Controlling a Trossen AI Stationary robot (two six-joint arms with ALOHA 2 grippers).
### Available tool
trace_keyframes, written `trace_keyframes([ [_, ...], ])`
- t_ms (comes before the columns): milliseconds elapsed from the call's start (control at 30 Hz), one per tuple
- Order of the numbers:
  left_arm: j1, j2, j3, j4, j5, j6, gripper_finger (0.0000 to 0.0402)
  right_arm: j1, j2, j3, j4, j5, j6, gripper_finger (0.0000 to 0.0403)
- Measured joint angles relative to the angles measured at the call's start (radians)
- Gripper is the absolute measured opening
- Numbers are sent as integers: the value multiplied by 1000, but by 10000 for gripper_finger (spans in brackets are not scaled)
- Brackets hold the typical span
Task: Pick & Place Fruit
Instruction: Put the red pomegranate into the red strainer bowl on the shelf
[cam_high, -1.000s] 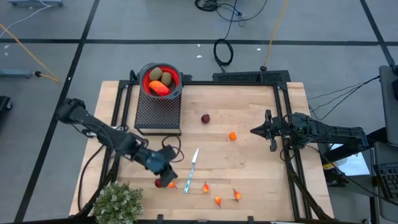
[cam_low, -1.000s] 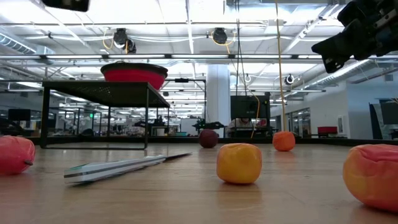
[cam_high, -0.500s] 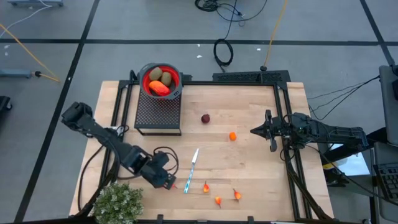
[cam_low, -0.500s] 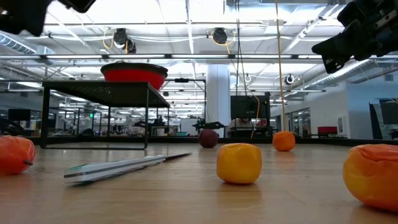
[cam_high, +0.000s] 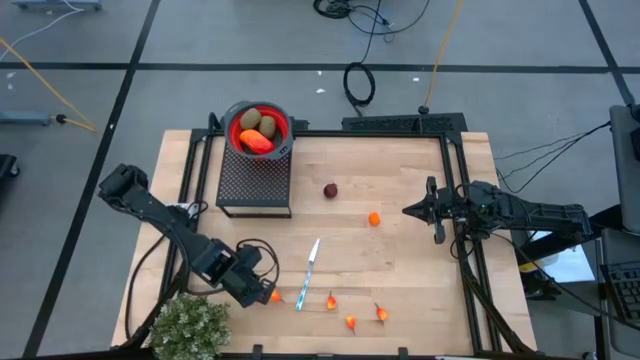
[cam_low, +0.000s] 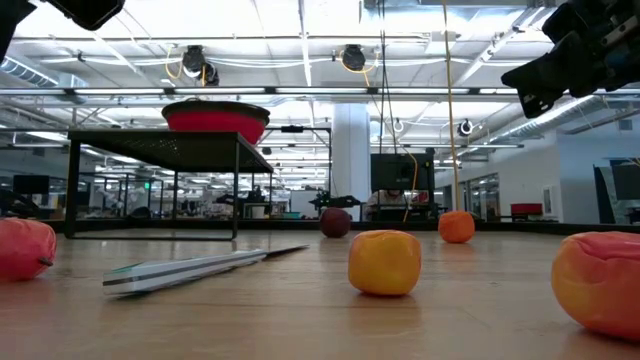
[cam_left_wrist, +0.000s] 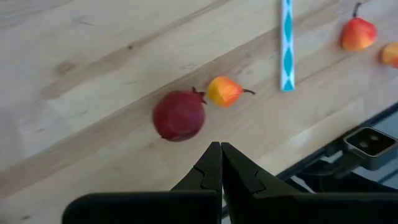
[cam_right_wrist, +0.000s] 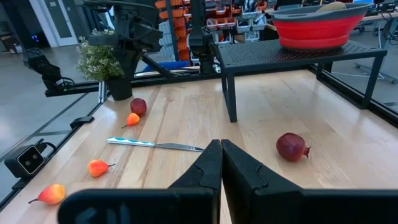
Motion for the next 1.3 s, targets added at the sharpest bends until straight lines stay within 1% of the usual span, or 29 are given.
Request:
trace_keyframes([
  [367, -9, 0, 0, 8, -9, -68, 0, 0, 0, 0, 0, 0, 0, 0],
  [567, -10, 0, 0, 49, 45, -102, 0, 0, 0, 0, 0, 0, 0, 0],
  [667, -10, 0, 0, 81, 36, -106, 0, 0, 0, 0, 0, 0, 0, 0],
  [867, -8, 0, 0, 82, -7, -164, 0, 0, 0, 0, 0, 0, 0, 0],
  [1000, -12, 33, 0, 106, -7, -185, 0, 0, 0, 0, 0, 0, 0, 0],
  [1167, -10, 117, 0, 167, 73, -184, 0, 0, 0, 0, 1, 0, 0, 0],
  [1300, -13, 159, 0, 174, 121, -189, 0, 0, 0, 0, 1, 0, 0, 0],
])
